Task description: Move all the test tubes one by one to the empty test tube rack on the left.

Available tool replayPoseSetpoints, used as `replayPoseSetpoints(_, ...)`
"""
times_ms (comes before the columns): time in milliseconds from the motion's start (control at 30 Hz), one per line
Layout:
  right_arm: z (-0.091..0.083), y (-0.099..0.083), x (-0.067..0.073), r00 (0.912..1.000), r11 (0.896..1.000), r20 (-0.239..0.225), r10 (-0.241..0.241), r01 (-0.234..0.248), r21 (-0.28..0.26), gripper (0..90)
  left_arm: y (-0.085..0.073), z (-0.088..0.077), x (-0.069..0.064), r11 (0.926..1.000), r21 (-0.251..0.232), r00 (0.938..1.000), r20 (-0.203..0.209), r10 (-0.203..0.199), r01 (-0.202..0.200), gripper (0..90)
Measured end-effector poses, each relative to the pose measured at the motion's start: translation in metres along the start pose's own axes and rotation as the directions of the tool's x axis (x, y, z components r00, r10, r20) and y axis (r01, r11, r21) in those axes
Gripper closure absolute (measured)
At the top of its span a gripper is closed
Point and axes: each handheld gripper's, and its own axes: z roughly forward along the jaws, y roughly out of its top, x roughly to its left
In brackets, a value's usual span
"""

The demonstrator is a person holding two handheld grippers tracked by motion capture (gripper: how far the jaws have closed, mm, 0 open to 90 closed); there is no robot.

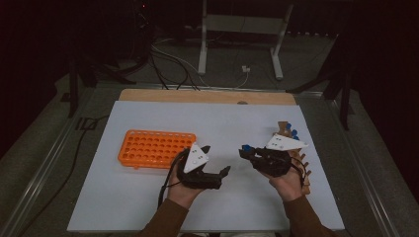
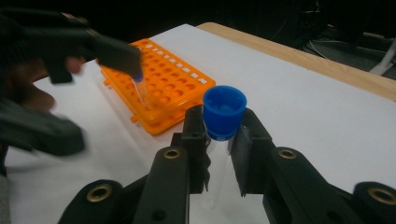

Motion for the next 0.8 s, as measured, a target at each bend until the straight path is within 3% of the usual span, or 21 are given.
replayPoseSetpoints(67,0.003,0.000,0.003,1.0000,1.000,-0.008,-0.002,0.002,0.003,76.6,-0.003,0.010,0.000,0.9997,0.017,0.9998,0.010,-0.015,0.014,19.2)
replayPoseSetpoints(367,0.011,-0.002,0.011,0.9992,1.000,-0.036,-0.017,0.017,0.016,76.5,-0.012,0.030,-0.007,0.9995,0.006,0.9960,0.083,-0.033,0.032,52.9)
replayPoseSetpoints(500,0.013,-0.002,0.013,0.9989,1.000,-0.045,-0.016,0.017,0.019,76.5,-0.013,0.032,-0.010,0.9998,0.004,0.9961,0.087,-0.018,0.018,63.5)
replayPoseSetpoints(800,0.016,-0.004,0.014,0.9977,1.000,-0.068,-0.008,0.010,0.027,76.5,-0.015,0.033,-0.011,0.9999,-0.011,0.9968,0.080,-0.007,0.008,76.5)
